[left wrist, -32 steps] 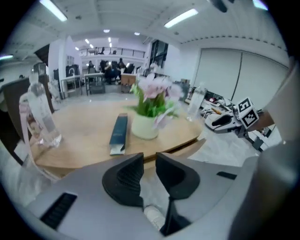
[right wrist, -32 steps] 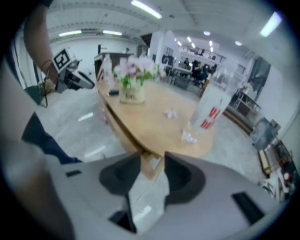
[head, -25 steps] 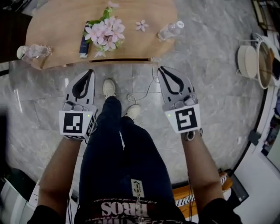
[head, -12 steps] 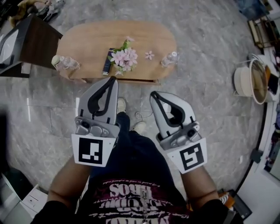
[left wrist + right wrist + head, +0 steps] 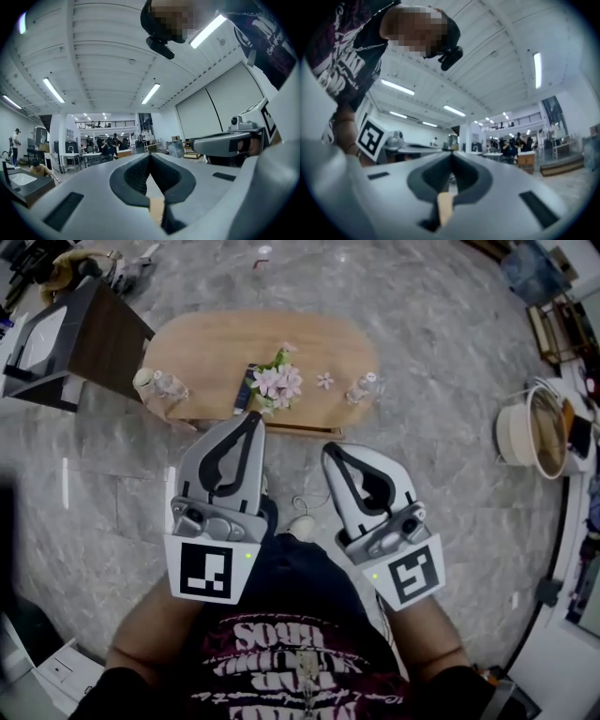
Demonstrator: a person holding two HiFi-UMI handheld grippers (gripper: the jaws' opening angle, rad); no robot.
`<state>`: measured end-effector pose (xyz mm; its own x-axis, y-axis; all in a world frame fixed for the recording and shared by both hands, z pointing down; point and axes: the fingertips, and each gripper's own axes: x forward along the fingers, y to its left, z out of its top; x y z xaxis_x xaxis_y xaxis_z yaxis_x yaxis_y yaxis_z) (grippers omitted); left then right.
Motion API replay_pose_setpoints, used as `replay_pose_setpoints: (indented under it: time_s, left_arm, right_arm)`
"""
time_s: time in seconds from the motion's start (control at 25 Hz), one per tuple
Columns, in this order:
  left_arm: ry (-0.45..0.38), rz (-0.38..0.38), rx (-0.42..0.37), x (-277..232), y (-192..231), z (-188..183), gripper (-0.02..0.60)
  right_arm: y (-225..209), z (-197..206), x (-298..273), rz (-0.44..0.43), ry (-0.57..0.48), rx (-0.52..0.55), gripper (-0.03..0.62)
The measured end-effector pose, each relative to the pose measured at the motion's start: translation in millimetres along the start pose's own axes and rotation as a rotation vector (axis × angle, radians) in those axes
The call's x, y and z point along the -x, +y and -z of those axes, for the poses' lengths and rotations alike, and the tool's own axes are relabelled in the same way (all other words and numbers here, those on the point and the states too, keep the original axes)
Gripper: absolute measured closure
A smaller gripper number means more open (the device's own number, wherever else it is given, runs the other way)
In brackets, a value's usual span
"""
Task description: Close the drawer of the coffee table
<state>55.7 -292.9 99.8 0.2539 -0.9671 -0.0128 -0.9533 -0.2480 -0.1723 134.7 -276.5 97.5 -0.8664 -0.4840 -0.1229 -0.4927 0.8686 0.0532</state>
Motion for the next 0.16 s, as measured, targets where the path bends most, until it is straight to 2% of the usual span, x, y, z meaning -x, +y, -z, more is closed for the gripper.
replay_pose_setpoints:
  time_s: [0.16]
  left_arm:
    - [0.020, -0.007, 0.015, 7, -5, -22, 0.560]
  right_arm:
    - [2, -19, 9, 0.014, 0.010, -0.030, 0.560]
